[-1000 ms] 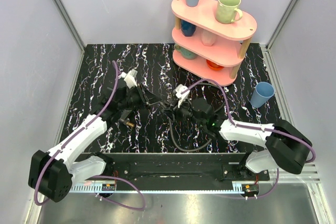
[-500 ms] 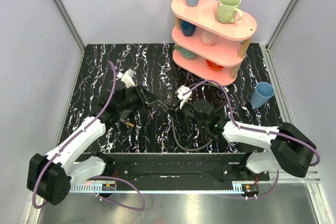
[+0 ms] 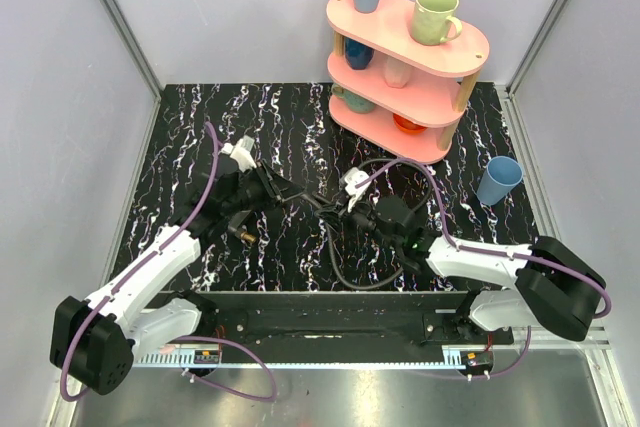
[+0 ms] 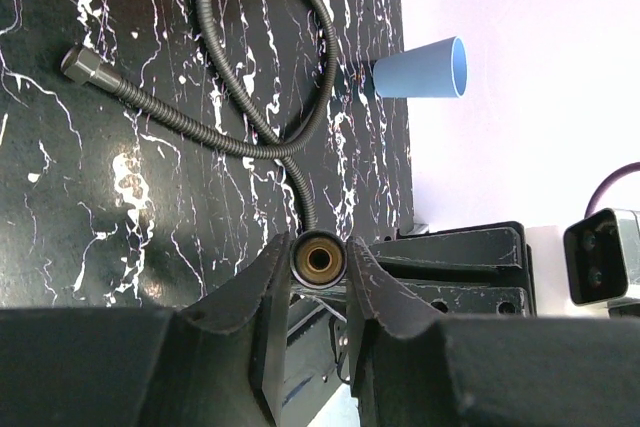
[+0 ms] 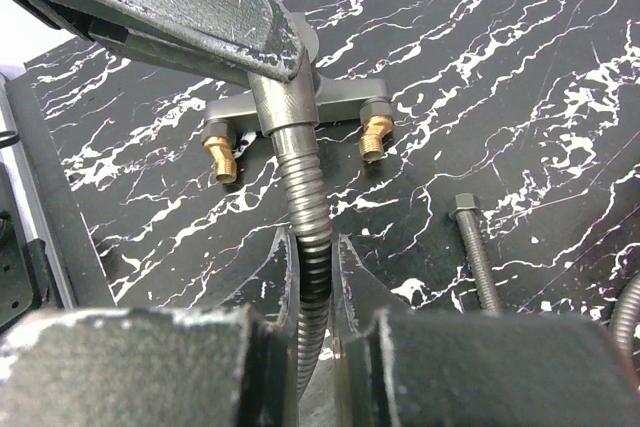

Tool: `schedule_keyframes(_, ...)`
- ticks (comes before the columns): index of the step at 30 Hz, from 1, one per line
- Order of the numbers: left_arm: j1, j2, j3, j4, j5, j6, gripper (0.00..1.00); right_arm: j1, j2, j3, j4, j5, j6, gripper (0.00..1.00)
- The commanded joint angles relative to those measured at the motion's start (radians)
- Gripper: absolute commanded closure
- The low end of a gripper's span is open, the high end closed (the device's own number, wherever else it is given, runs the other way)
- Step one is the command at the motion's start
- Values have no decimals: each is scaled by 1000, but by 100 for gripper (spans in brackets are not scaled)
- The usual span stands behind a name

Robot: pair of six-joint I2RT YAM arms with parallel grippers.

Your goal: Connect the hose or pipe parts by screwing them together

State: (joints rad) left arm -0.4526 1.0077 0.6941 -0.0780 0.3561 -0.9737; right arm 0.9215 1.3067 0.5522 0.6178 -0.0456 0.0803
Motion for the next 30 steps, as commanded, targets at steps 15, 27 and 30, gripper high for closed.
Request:
schedule_keyframes(15, 23, -29, -42, 142, 26, -79, 100, -15, -60, 123, 0, -2, 49, 40)
schedule_keyframes(27, 22, -43, -36, 142, 52, -85, 100, -50, 51, 204, -1, -115, 39, 53)
schedule_keyframes(30, 20, -47, -38, 136, 55, -83, 100, -56, 72, 212, -7, -145, 41, 54)
